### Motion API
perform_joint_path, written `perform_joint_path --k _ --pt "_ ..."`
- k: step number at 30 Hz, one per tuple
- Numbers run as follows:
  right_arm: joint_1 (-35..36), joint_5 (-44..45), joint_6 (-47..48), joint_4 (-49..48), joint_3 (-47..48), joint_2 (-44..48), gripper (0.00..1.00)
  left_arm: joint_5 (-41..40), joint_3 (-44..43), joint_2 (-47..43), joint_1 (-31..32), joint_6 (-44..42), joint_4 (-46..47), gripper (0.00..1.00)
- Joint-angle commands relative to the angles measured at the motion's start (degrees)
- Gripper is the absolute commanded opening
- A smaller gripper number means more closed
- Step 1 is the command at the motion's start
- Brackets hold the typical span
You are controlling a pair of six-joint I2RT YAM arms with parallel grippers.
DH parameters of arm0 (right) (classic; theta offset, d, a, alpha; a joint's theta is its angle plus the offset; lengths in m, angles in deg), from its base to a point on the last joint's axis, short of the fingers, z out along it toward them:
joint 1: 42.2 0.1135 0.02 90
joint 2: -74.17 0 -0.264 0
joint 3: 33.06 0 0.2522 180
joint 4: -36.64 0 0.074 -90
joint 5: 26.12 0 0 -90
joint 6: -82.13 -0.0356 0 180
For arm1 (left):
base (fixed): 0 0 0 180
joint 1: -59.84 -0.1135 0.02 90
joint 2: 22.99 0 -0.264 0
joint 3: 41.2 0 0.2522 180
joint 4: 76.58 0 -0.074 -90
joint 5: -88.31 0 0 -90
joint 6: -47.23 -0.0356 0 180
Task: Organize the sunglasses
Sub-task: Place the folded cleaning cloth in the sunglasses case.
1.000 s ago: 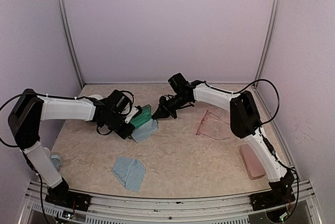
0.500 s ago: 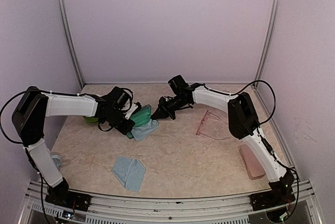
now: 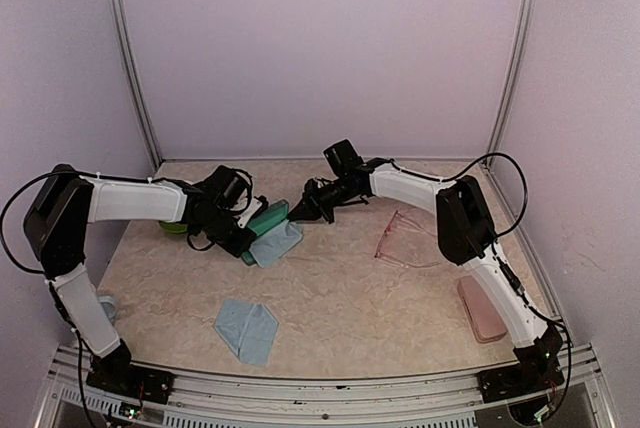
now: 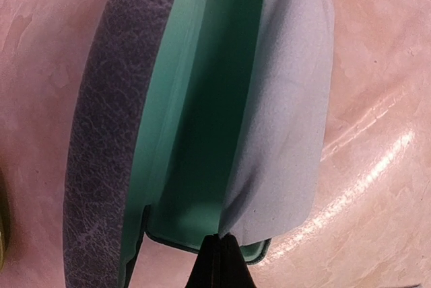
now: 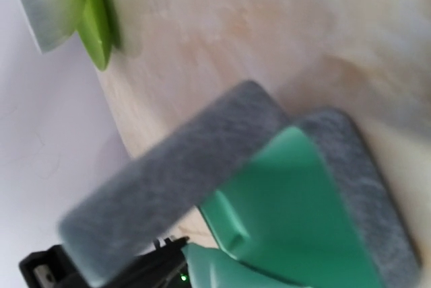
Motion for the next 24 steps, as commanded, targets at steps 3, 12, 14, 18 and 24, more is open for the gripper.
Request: perform_joint_path --k 3,12,14,18,24 --pt "-0.2 -0.6 -2.2 -4.1 0.0 -1.3 0.0 -1.6 -2.2 0.6 -0.6 1.1 -0.9 0.0" --pt "0.1 -1.0 -3.1 -4.9 0.0 -1.9 0.0 -3.7 -2.4 0.8 -0.7 2.1 -1.7 0.0" --pt "0.1 -1.0 -3.2 -5.0 0.0 -2.0 0.0 -3.9 -2.4 0.8 -0.8 2.2 -2.0 0.0" --pt "0.2 -0.9 -3.6 -5.8 0.0 -2.2 0.0 -4.3 -2.3 0.7 -0.9 2.3 -2.2 0.0" --pt "0.4 -0.8 -4.6 -7.9 -1.9 -2.5 0.0 -4.4 -2.3 0.9 -0.9 2.7 -2.3 0.0"
